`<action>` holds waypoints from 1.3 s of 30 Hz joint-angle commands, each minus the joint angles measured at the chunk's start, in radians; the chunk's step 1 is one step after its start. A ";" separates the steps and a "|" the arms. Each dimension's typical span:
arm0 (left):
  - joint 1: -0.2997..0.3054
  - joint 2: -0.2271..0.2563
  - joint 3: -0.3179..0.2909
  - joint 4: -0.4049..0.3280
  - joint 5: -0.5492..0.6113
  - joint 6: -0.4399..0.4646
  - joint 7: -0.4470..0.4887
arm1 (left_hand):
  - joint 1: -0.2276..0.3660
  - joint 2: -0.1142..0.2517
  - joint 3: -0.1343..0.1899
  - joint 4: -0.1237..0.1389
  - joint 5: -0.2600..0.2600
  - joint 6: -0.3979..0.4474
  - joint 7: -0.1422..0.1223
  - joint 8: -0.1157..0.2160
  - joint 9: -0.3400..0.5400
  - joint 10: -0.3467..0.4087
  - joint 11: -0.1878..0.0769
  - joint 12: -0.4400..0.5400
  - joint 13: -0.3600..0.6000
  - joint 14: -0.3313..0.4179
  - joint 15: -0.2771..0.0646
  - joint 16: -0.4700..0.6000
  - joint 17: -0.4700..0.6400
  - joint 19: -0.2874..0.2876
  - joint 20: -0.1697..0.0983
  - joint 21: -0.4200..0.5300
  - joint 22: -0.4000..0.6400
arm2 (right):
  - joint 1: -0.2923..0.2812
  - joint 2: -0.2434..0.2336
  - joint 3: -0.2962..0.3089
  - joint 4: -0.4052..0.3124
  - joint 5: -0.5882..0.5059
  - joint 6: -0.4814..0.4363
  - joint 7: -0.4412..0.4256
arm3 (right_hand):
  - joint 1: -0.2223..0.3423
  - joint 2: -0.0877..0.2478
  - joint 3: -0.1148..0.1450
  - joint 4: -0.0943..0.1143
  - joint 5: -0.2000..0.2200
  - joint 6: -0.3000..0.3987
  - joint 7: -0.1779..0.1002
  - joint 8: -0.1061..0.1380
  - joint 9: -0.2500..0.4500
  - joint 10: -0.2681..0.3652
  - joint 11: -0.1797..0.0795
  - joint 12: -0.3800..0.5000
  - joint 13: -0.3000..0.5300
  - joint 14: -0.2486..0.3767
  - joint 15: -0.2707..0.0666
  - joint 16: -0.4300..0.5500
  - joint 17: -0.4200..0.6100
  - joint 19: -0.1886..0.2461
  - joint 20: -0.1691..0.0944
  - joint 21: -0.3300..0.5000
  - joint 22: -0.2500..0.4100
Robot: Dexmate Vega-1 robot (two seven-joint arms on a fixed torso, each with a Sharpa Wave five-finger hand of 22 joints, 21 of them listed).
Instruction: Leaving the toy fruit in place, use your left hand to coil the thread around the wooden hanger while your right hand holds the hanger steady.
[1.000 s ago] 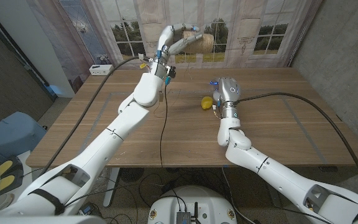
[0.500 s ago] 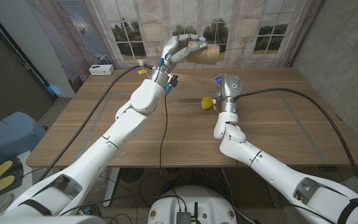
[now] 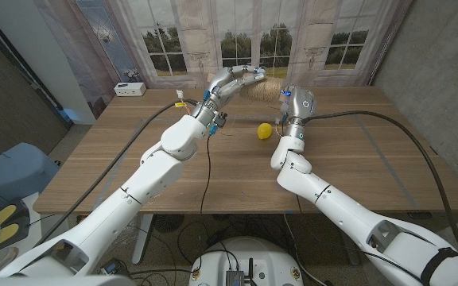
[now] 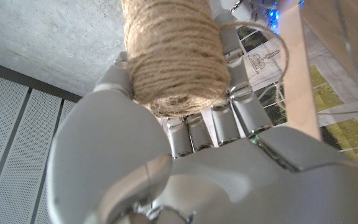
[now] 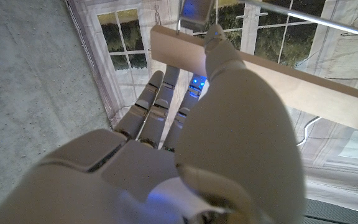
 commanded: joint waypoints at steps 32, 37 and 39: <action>0.365 0.118 -0.171 -0.216 -0.078 0.120 0.331 | 0.181 0.197 0.047 -0.017 -0.004 0.006 0.001 -0.016 0.011 0.012 -0.016 0.033 0.184 0.232 -0.269 -0.024 0.011 -0.028 -0.077 0.017 0.003 | -0.149 0.115 0.296 -0.003 0.097 0.458 -0.266 | 0.048 0.066 0.016 0.014 0.000 0.051 0.055 -0.013 0.000 0.122 0.006 0.106 0.077 0.079 -0.207 -0.004 0.023 0.002 0.001 0.009 0.001; 0.375 0.107 -0.194 -0.217 -0.072 0.119 0.370 | 0.179 0.196 0.050 -0.017 -0.005 0.007 0.002 -0.017 0.012 0.013 -0.016 0.032 0.183 0.232 -0.269 -0.026 0.012 -0.028 -0.077 0.019 0.003 | -0.161 0.121 0.314 0.009 0.079 0.502 -0.266 | 0.042 0.068 0.014 0.019 0.001 0.047 0.052 -0.016 0.001 0.116 0.005 0.105 0.080 0.073 -0.209 -0.007 0.027 -0.001 -0.002 0.009 0.002; 0.380 0.100 -0.205 -0.218 -0.069 0.122 0.392 | 0.178 0.196 0.051 -0.017 -0.005 0.009 0.002 -0.018 0.012 0.013 -0.015 0.033 0.183 0.232 -0.269 -0.027 0.013 -0.028 -0.076 0.019 0.003 | -0.165 0.117 0.314 0.009 0.078 0.509 -0.266 | 0.041 0.069 0.014 0.019 0.001 0.046 0.050 -0.017 0.001 0.113 0.003 0.105 0.081 0.071 -0.209 -0.009 0.027 -0.003 -0.002 0.009 0.002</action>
